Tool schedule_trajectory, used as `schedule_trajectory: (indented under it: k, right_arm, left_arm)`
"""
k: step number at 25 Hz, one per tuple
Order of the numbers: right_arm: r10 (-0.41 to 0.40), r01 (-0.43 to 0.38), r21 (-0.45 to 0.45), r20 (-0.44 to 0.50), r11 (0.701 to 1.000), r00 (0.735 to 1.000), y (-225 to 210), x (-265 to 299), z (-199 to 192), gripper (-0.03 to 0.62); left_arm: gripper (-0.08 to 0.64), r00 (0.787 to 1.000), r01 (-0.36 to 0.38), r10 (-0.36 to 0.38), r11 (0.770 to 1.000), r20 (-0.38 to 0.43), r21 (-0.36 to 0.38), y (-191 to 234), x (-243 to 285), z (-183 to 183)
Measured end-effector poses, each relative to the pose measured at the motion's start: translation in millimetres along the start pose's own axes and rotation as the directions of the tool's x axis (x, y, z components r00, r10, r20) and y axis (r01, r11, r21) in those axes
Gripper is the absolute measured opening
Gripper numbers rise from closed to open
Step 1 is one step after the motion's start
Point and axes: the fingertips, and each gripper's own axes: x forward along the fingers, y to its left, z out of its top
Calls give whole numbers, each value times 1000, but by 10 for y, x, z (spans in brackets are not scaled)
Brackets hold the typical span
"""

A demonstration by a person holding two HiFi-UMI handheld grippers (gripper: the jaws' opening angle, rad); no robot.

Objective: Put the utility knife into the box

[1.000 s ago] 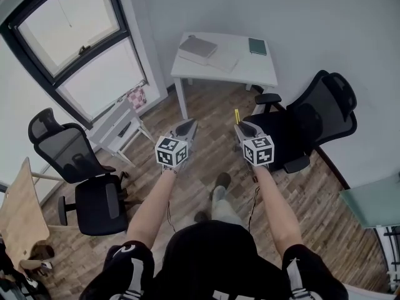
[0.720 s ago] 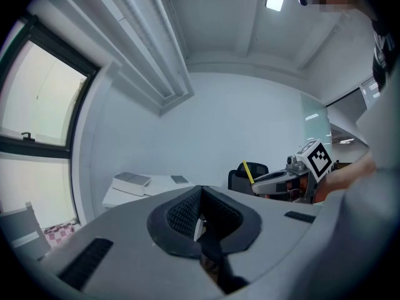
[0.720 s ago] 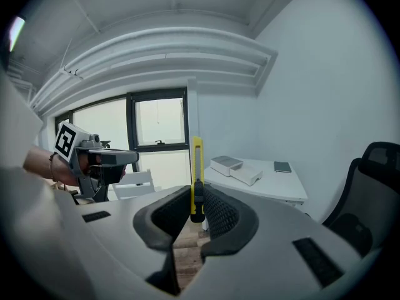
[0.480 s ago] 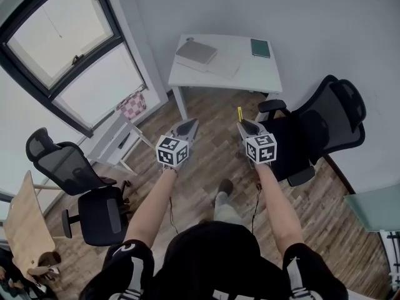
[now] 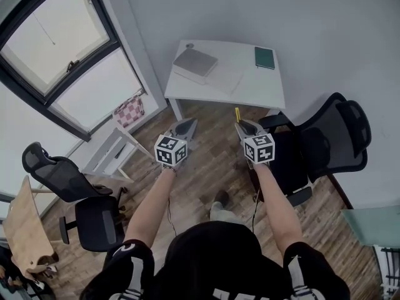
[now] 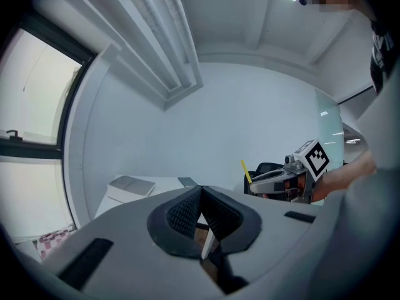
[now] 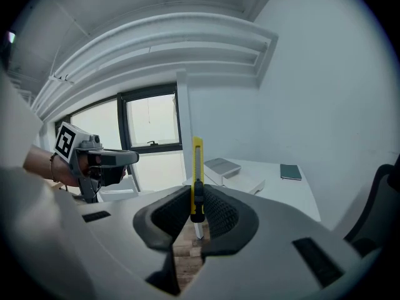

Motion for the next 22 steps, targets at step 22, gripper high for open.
schedule_trajectory:
  k: [22]
  right_arm:
    - [65, -65, 11, 4, 998, 998, -1081, 625, 238, 75]
  left_arm:
    - [25, 999, -38, 38, 999, 9, 12, 189, 1159, 270]
